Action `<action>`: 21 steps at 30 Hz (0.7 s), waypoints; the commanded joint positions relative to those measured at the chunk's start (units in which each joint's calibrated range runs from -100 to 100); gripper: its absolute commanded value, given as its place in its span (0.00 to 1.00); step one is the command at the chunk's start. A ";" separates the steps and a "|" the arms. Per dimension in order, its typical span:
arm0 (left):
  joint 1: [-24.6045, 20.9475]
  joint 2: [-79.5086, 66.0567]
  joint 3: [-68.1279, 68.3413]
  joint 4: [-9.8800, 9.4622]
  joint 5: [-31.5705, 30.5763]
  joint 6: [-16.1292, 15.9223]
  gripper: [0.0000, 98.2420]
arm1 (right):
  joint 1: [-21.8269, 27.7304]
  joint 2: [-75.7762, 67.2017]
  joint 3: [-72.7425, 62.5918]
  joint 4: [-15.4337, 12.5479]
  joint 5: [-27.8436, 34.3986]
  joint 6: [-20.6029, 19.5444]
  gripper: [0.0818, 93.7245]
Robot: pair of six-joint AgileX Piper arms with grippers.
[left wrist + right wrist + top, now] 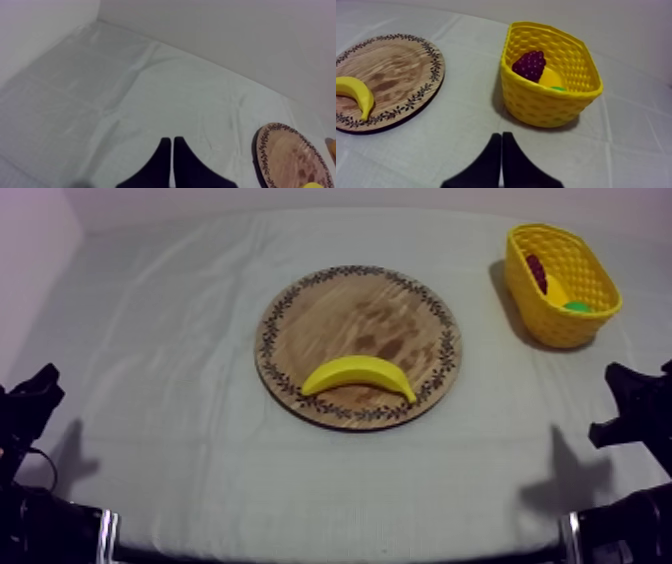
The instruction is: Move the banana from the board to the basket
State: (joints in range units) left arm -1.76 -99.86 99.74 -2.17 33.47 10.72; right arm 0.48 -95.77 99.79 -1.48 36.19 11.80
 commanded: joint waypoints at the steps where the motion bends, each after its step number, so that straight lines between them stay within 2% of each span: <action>1: -0.01 0.03 0.04 0.00 0.00 0.05 0.00 | -0.63 0.01 -0.79 0.14 4.69 -2.30 0.01; 4: -0.01 0.03 0.04 0.00 0.00 0.05 0.00 | -0.63 0.01 -0.37 0.07 2.89 -1.02 0.01; 10: -0.01 0.03 0.04 0.00 0.00 0.05 0.00 | -0.82 0.01 -1.30 0.07 6.13 -2.91 0.00; 14: -0.01 0.03 0.04 0.00 0.00 0.05 0.00 | -0.45 0.01 -1.21 0.20 6.05 -3.73 0.00; 21: -0.01 0.03 0.04 0.00 0.00 0.03 0.00 | -0.64 0.06 -1.19 0.59 6.38 -1.43 0.00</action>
State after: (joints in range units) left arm -1.76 -99.86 99.74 -2.17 33.47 10.75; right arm 0.30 -95.71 98.68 -0.97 42.03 9.78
